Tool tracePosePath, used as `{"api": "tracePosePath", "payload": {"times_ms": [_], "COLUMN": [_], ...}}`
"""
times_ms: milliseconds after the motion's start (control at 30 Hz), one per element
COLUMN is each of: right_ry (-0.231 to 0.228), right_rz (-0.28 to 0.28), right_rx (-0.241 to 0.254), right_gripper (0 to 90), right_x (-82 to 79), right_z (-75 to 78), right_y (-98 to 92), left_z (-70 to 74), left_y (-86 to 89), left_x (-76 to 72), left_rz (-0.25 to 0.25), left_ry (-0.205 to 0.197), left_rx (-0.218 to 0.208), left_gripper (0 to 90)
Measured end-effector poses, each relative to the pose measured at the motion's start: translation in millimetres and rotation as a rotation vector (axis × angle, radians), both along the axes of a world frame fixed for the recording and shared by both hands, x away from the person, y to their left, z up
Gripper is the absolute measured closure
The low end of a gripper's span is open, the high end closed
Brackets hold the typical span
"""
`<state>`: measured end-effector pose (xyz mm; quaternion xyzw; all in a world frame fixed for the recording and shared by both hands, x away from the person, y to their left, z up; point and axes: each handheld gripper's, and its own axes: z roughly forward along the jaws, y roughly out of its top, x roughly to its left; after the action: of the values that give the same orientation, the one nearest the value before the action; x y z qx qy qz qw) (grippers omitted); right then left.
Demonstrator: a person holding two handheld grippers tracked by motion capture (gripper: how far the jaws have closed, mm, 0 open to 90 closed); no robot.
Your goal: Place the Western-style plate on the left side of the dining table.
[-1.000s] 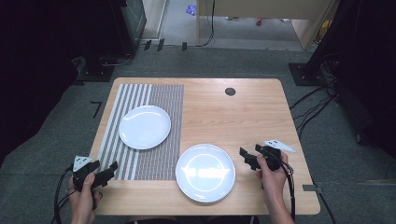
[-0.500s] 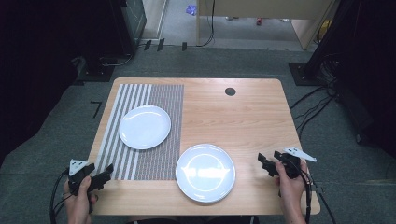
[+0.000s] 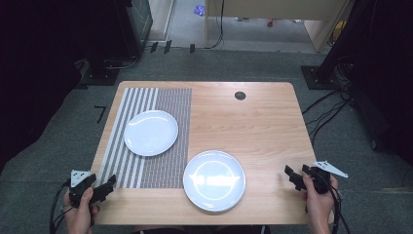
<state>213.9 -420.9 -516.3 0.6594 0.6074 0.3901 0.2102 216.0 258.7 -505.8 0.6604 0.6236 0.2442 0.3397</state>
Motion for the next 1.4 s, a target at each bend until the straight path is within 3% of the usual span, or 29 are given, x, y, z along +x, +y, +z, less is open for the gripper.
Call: {"api": "tracePosePath", "payload": {"times_ms": [500, 933, 1400], "right_ry": [0.025, 0.056, 0.059], "right_rz": [-0.054, -0.036, -0.027], "right_rx": [-0.088, -0.23, -0.236], "right_gripper": [20.6, 17.0, 14.6], "right_x": [-19.2, -20.7, -20.6], "right_z": [-4.9, -8.8, -9.1], "right_y": [-23.9, -12.3, -10.9], "left_z": [-6.5, -12.6, -14.5], "left_y": [6.0, 0.1, -0.1], "left_x": [-7.2, -8.9, -10.7], "left_rz": [0.009, -0.009, -0.006], "left_ry": [0.011, 0.001, -0.018], "left_rx": [0.022, 0.091, 0.091], "left_gripper": [24.2, 19.9, 19.7]}}
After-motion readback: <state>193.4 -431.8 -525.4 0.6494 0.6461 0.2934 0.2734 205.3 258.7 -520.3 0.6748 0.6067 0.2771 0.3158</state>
